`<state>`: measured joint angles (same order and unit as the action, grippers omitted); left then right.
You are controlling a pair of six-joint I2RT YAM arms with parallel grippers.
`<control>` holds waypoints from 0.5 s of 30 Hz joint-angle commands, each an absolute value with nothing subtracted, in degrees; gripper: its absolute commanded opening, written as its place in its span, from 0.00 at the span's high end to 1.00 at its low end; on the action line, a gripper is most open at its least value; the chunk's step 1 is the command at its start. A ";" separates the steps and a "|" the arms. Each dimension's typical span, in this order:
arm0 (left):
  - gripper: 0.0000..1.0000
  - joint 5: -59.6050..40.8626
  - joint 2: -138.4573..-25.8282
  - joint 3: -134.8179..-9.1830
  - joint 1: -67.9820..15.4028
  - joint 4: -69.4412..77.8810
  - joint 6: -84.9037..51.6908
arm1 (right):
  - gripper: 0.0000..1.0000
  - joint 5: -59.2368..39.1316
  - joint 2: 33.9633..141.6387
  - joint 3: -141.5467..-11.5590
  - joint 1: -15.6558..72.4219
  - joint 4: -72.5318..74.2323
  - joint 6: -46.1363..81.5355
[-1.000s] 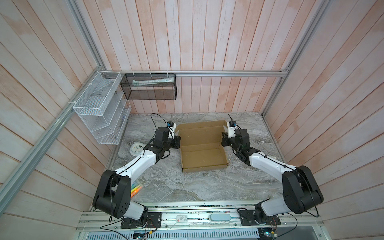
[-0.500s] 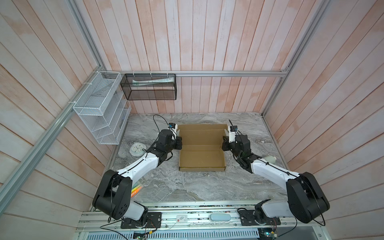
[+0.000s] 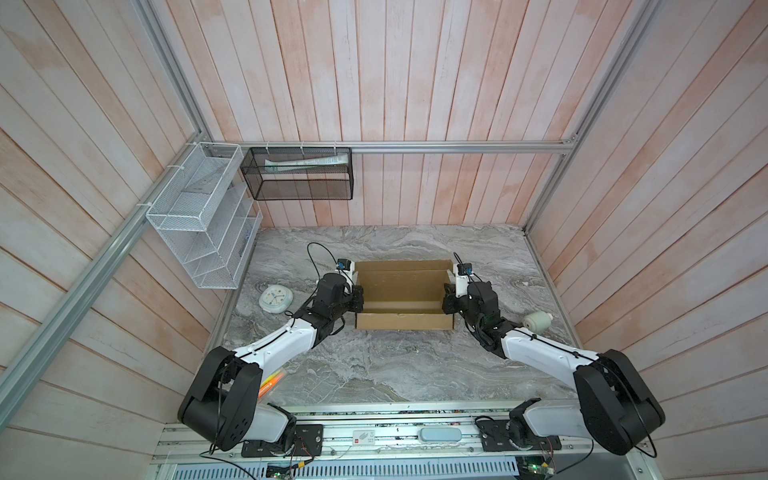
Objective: Fold the paper box
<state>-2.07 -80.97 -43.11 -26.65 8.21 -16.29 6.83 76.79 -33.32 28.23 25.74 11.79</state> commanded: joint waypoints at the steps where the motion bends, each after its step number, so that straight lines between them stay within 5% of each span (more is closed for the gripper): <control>1: 1.00 -3.26 -79.85 -42.38 -27.77 10.63 -16.00 | 0.98 5.12 75.85 -32.69 29.78 25.95 12.49; 15: 1.00 -2.37 -79.70 -41.77 -28.03 11.08 -15.76 | 0.76 6.84 74.37 -34.07 29.75 23.83 12.26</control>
